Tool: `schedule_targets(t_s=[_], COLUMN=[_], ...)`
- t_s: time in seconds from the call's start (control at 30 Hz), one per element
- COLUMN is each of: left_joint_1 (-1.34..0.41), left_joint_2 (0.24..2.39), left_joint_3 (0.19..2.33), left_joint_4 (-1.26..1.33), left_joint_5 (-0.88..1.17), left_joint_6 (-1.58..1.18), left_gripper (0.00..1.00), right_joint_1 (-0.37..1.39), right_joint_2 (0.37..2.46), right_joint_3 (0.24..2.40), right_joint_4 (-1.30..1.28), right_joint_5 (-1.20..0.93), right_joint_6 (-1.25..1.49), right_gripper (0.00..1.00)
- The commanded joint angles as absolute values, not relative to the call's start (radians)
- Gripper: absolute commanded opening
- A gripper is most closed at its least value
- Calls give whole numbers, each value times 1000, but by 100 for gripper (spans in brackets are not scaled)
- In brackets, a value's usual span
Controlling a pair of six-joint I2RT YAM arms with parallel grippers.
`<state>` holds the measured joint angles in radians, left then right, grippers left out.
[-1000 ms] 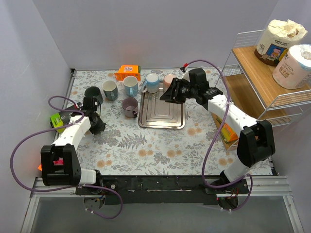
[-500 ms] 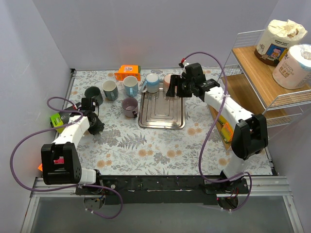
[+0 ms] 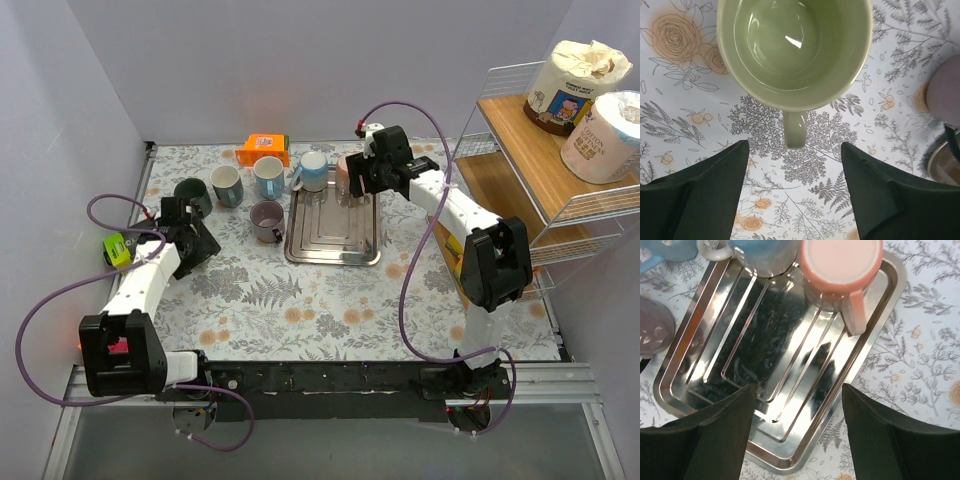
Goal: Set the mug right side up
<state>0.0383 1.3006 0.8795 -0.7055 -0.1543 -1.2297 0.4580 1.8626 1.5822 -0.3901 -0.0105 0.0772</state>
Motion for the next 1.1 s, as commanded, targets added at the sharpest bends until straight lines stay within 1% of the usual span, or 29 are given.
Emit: schedule_targets(t_s=[0.0, 0.03, 0.07, 0.17, 0.2, 0.3, 0.4, 0.53, 0.8, 0.97, 1.07], left_joint_1=[46, 46, 45, 45, 46, 45, 43, 29, 14, 14, 14], left_joint_2=[1188, 1174, 1163, 1150, 1147, 1154, 1170, 1200, 1252, 1259, 1269], left_joint_3=[960, 969, 989, 1025, 1044, 1098, 1158, 1222, 1296, 1298, 1298], left_joint_4=[-753, -761, -778, -817, -822, -830, -847, -858, -833, -831, -831], left_joint_5=[-205, -210, -210, -221, -219, -192, -183, -184, -115, -110, -109], left_joint_6=[-1232, -1236, -1247, -1264, -1267, -1262, -1267, -1273, -1276, -1279, -1281], left_gripper=[77, 79, 83, 87, 90, 93, 95, 98, 98, 98, 98], right_joint_1=[420, 416, 410, 402, 394, 388, 384, 379, 376, 376, 376], right_joint_2=[1894, 1901, 1913, 1946, 1957, 2006, 2055, 2106, 2223, 2244, 2252], right_joint_3=[1658, 1657, 1654, 1641, 1644, 1675, 1729, 1789, 1890, 1884, 1884], right_joint_4=[-322, -304, -292, -249, -244, -241, -255, -250, -250, -226, -218], right_joint_5=[26, 8, 8, 9, -23, -61, -49, -46, -18, -8, -5], right_joint_6=[3, -27, -43, -113, -130, -187, -210, -180, -163, -155, -147], right_gripper=[75, 75, 74, 73, 72, 72, 72, 72, 71, 70, 68])
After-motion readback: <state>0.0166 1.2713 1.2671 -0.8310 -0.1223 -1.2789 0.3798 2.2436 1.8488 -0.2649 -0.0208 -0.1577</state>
